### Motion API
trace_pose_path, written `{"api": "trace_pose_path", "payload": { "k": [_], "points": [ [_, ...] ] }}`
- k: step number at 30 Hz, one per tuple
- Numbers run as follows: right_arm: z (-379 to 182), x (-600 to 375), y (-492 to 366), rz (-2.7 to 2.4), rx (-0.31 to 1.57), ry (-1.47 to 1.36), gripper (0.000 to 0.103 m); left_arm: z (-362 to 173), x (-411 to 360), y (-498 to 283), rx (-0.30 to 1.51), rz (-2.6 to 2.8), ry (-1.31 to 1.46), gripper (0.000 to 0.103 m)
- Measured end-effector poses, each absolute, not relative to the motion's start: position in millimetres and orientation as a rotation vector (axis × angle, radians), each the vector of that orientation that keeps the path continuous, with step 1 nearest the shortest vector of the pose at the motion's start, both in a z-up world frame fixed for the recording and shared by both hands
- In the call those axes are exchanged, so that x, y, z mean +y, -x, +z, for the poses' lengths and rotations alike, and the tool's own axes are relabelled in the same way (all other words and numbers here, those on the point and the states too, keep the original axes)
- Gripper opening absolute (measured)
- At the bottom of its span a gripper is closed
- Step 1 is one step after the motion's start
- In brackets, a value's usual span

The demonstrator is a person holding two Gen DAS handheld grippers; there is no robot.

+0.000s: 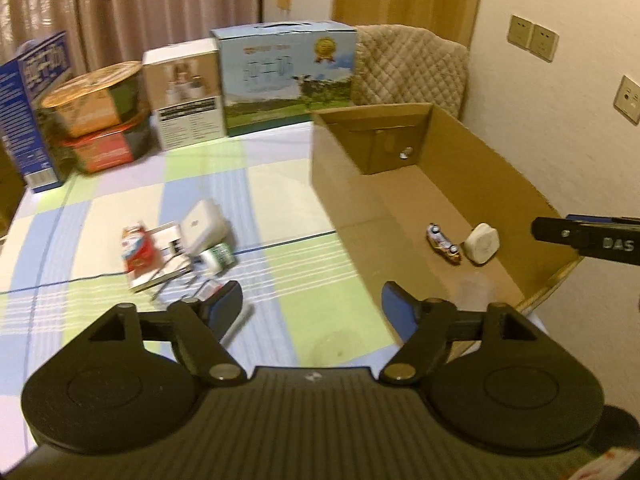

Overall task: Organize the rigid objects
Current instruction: 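Open both grippers to drop the car and plug into the box, then move the right gripper to the blue-labelled plastic box and grasp it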

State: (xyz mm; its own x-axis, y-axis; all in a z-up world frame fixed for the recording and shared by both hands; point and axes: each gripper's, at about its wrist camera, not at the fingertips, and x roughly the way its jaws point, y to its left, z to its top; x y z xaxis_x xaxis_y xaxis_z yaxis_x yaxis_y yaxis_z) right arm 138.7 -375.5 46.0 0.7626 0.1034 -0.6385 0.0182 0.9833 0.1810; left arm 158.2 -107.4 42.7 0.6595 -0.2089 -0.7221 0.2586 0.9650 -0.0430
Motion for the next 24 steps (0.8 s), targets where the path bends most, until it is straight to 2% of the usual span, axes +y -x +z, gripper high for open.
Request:
{"api": "trace_pose_path", "payload": {
  "k": [8,13,19,24],
  "points": [
    [70,-324,-97,0.146,0.65,-0.177,0.066,56,-49,-117,0.789,-0.158,-0.052,0.082],
    [71,-289,-76,0.214,0.646,-0.17,0.073,58,-10,-94,0.782,-0.072,-0.07,0.094],
    [62,-253,-61,0.292,0.673,-0.147,0.078,57,27,-76,0.789,-0.007,-0.068,0.099],
    [55,-232,-56,0.329,0.695,-0.121,0.079,56,45,-68,0.791,0.015,-0.052,0.1]
  ]
}}
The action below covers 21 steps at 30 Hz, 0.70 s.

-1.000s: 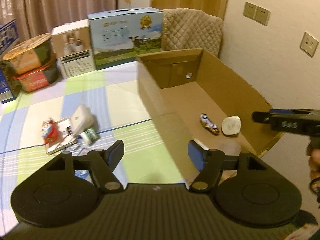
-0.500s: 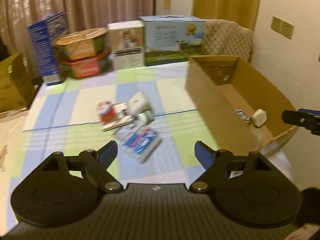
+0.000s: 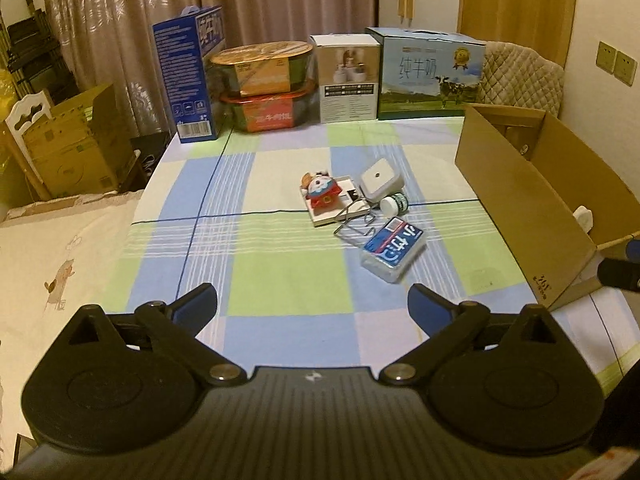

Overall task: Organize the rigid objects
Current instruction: 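Move the right gripper to the blue-labelled plastic box and grasp it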

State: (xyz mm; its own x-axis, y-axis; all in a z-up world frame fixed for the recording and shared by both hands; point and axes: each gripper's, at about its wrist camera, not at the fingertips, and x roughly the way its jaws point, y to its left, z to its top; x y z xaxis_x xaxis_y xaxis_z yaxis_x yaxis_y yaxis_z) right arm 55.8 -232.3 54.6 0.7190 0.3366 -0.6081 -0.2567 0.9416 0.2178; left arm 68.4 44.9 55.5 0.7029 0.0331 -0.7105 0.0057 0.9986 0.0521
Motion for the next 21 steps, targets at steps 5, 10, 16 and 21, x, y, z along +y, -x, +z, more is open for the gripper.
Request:
{"api": "trace_pose_path", "payload": {
  "k": [5,10,16,21],
  "points": [
    [48,-215,-59,0.364,0.706,-0.087,0.08,53,57,-70,0.793,0.026,-0.044,0.101],
    [42,-200,-67,0.393,0.714,-0.068,0.081,47,63,-76,0.806,0.027,-0.043,0.102],
    [31,-185,-86,0.437,0.72,-0.036,0.081,36,73,-89,0.823,0.022,-0.041,0.102],
    [19,-175,-104,0.471,0.72,-0.007,0.092,23,79,-104,0.841,0.007,-0.051,0.102]
  ]
}}
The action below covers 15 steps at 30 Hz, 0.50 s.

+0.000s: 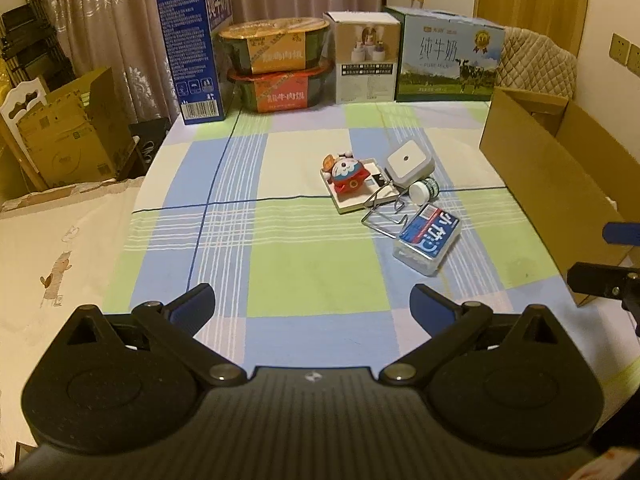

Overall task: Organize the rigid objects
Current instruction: 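Move the right gripper to the blue-labelled plastic box and grasp it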

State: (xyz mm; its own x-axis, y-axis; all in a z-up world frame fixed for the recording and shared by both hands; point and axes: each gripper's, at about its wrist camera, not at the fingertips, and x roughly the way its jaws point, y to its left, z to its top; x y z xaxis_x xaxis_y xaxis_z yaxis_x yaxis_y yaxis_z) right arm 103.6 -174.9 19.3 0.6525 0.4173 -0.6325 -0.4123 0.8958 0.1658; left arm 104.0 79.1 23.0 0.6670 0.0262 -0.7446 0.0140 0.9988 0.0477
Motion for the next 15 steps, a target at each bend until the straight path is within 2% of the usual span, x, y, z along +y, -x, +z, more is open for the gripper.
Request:
{"api": "trace_pose_path", "payload": {
  "k": [5,15],
  "points": [
    [3,-164,-128,0.499,0.726,0.011,0.1,7,86,-122,0.858,0.004,-0.066,0.102],
    [-40,-139,-186,0.555,0.754,0.098,0.101,-29,99,-165,0.896,-0.037,-0.06,0.102]
  ]
}}
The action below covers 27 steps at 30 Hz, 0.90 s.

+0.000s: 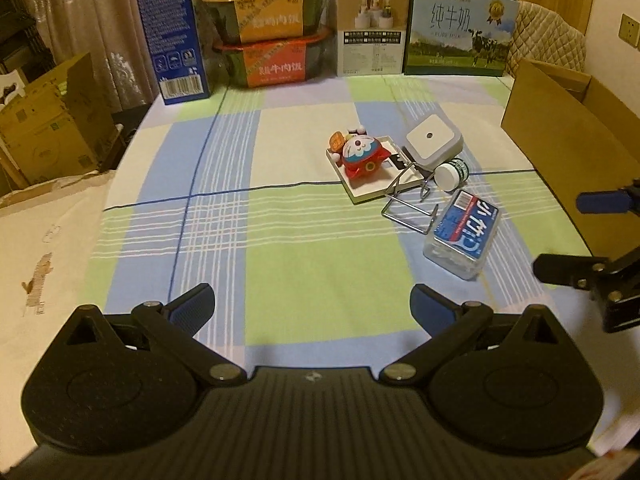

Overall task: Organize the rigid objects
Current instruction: 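Move the right gripper to the blue-labelled plastic box and grasp it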

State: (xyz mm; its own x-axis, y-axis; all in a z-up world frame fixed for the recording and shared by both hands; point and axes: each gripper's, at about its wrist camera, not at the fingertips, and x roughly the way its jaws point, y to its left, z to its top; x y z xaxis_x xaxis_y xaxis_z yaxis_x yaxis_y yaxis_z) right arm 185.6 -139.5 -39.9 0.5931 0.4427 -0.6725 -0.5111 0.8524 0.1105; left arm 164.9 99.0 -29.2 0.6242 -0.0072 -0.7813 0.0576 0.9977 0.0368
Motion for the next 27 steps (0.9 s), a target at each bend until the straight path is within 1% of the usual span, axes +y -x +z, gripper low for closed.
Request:
{"api": "trace_pose_path", "payload": {
  "k": [11,18,23,25,27],
  "points": [
    [-85,-108,-228,0.655,0.77,0.268,0.101,-57,103,-200,0.912,-0.105,-0.066,0.102],
    [-107,-101,-249,0.65,0.793,0.286,0.101,-67,106,-214,0.907,-0.133,-0.051,0.102],
    [-112,-101,-258,0.647,0.819,0.262,0.1,-74,107,-217,0.911,-0.148,-0.044,0.102],
    [-112,-101,-259,0.654,0.829,0.235,0.086,-77,106,-218,0.921,-0.153,-0.04,0.102],
    [-110,-101,-257,0.644,0.836,0.23,0.085,-78,105,-218,0.919,-0.169,-0.042,0.102]
  ]
}}
